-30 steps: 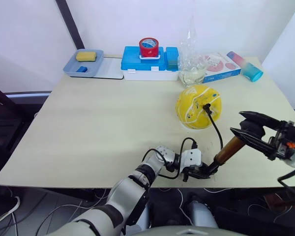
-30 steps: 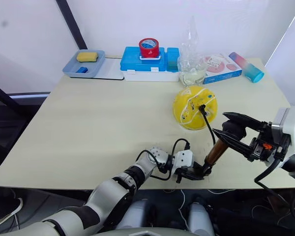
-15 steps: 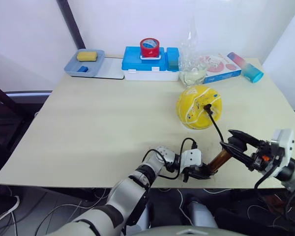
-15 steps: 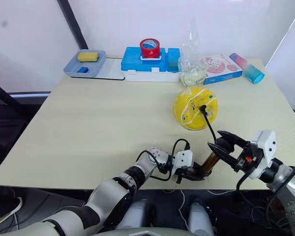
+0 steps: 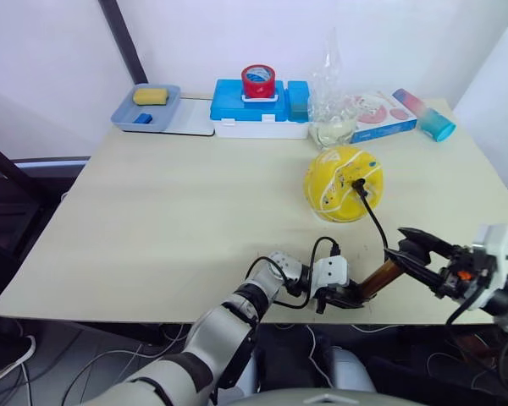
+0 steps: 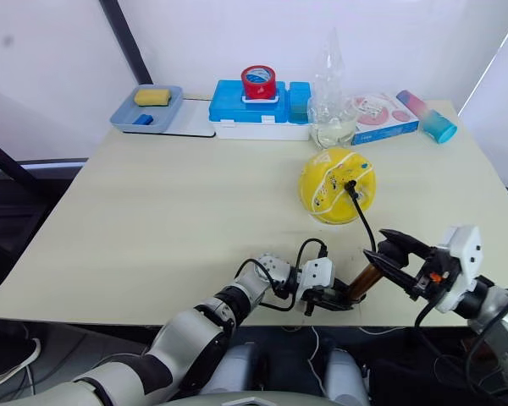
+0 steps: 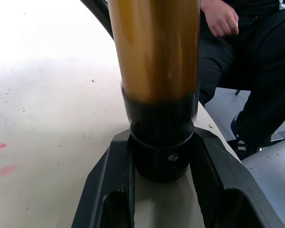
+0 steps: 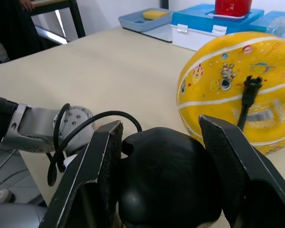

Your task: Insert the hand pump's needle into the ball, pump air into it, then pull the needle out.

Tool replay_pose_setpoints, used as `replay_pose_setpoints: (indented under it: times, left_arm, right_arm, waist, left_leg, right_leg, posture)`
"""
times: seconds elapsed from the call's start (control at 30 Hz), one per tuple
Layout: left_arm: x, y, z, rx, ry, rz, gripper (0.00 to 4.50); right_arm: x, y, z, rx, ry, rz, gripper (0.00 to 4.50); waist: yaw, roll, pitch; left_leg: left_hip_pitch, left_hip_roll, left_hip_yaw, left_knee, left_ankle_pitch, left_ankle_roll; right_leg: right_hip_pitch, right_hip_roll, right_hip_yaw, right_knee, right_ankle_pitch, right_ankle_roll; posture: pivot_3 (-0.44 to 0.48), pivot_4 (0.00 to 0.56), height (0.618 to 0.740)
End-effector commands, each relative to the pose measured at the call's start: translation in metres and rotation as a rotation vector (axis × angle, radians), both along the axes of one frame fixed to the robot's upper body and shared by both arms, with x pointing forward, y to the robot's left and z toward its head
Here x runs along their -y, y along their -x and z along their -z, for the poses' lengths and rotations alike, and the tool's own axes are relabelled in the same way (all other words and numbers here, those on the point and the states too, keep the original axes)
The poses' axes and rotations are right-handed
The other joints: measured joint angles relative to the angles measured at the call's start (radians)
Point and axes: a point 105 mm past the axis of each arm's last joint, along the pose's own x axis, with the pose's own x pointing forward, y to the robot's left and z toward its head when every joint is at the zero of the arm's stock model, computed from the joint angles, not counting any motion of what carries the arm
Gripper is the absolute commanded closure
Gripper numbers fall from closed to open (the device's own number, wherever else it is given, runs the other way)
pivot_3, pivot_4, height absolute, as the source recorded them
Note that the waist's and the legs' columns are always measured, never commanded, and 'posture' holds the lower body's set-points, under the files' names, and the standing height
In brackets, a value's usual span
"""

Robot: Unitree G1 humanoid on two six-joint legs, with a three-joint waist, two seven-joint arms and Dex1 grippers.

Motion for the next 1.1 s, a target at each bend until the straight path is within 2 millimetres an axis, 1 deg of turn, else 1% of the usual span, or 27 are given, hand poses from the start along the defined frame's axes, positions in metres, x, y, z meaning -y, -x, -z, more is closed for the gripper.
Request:
replay_pose_setpoints:
  times: [0.03,0.17,0.33,0.43,0.5,0.53,0.67,0.77,0.8,0.93,0.97,1.1]
  left_arm:
    - [-0.010,0.005,0.017,-0.038,-0.066,-0.014,3.39]
    - [-0.011,0.005,0.017,-0.037,-0.066,-0.015,3.39]
    - [-0.011,0.005,0.017,-0.034,-0.068,-0.012,3.39]
    - [-0.011,0.005,0.017,-0.029,-0.071,-0.014,3.39]
    - [-0.010,0.004,0.017,-0.023,-0.074,-0.017,3.39]
    - [-0.009,0.004,0.017,-0.021,-0.075,-0.019,3.39]
    - [-0.007,0.002,0.016,-0.016,-0.075,-0.023,3.39]
    - [-0.006,0.001,0.015,-0.008,-0.081,-0.030,3.39]
    - [-0.005,0.000,0.015,-0.006,-0.083,-0.035,3.39]
    - [-0.005,-0.003,0.015,-0.001,-0.091,-0.053,3.39]
    - [-0.005,-0.003,0.015,-0.002,-0.092,-0.053,3.39]
    - [-0.005,-0.003,0.016,-0.004,-0.094,-0.055,3.39]
  right_arm:
    - [-0.008,0.014,-0.042,0.108,-0.006,-0.083,2.45]
    - [-0.007,0.017,-0.070,0.199,0.047,-0.075,2.46]
    - [-0.008,0.022,-0.095,0.282,0.093,-0.057,2.46]
    - [-0.012,0.025,-0.101,0.298,0.112,-0.064,2.46]
    - [-0.017,0.027,-0.099,0.287,0.118,-0.078,2.46]
    - [-0.019,0.027,-0.096,0.277,0.118,-0.086,2.46]
    - [-0.032,0.028,-0.072,0.195,0.123,-0.123,2.46]
    - [-0.037,0.027,-0.044,0.125,0.163,-0.134,2.46]
    - [-0.037,0.027,-0.033,0.103,0.174,-0.135,2.46]
    - [-0.037,0.023,-0.001,0.076,0.172,-0.119,2.46]
    - [-0.037,0.023,0.005,0.074,0.182,-0.119,2.46]
    - [-0.034,0.017,0.032,0.076,0.184,-0.097,2.46]
  waist:
    - [0.000,0.000,0.001]
    - [0.000,0.000,0.001]
    - [0.000,0.002,0.002]
    - [0.000,0.002,0.002]
    - [0.001,0.002,0.002]
    - [0.001,0.002,0.002]
    - [0.000,0.002,0.002]
    - [0.001,0.001,0.001]
    - [0.002,0.001,0.001]
    - [0.001,-0.001,0.000]
    - [0.000,-0.003,-0.001]
    - [0.000,-0.003,-0.001]
  left_leg:
    - [0.000,0.000,0.000,0.000,0.000,0.000]
    - [0.000,0.000,0.000,0.000,0.000,0.000]
    - [0.000,0.000,0.000,0.000,0.000,0.000]
    - [0.000,0.000,0.000,0.000,0.000,0.000]
    - [0.000,0.000,0.000,0.000,0.000,0.000]
    - [0.000,0.000,0.000,0.000,0.000,0.000]
    - [0.000,0.000,0.000,0.000,0.000,0.000]
    - [0.000,0.000,0.000,0.000,0.000,0.000]
    - [0.000,0.000,0.000,0.000,0.000,0.000]
    - [0.001,0.000,0.000,0.001,0.000,0.000]
    - [0.001,-0.001,0.000,0.001,0.000,0.000]
    - [0.002,0.000,-0.001,0.002,0.000,0.000]
  right_leg:
    - [0.000,0.000,0.000,0.000,0.000,0.000]
    - [0.000,0.000,-0.001,0.000,0.000,0.000]
    - [0.000,0.000,-0.001,0.000,0.000,0.000]
    - [0.000,0.000,0.000,0.000,0.000,0.000]
    - [0.000,0.000,0.000,0.000,0.000,0.000]
    - [0.000,0.000,0.000,0.000,0.000,0.000]
    - [0.000,0.000,0.000,0.000,0.000,0.000]
    - [0.000,0.000,0.000,0.000,0.000,0.000]
    - [0.000,0.000,0.000,0.000,0.000,0.000]
    - [0.001,0.000,0.000,0.000,0.000,0.000]
    - [0.002,0.000,0.000,0.000,0.000,0.001]
    - [0.003,0.000,-0.001,0.000,0.000,0.001]
  posture:
    - [0.000,0.150,0.737]
    - [0.000,0.150,0.737]
    - [0.000,0.150,0.737]
    - [0.000,0.150,0.737]
    - [0.000,0.150,0.737]
    - [0.000,0.150,0.737]
    - [0.000,0.150,0.737]
    - [0.000,0.150,0.737]
    - [0.000,0.150,0.737]
    - [0.000,0.150,0.737]
    - [0.000,0.150,0.737]
    - [0.000,0.150,0.737]
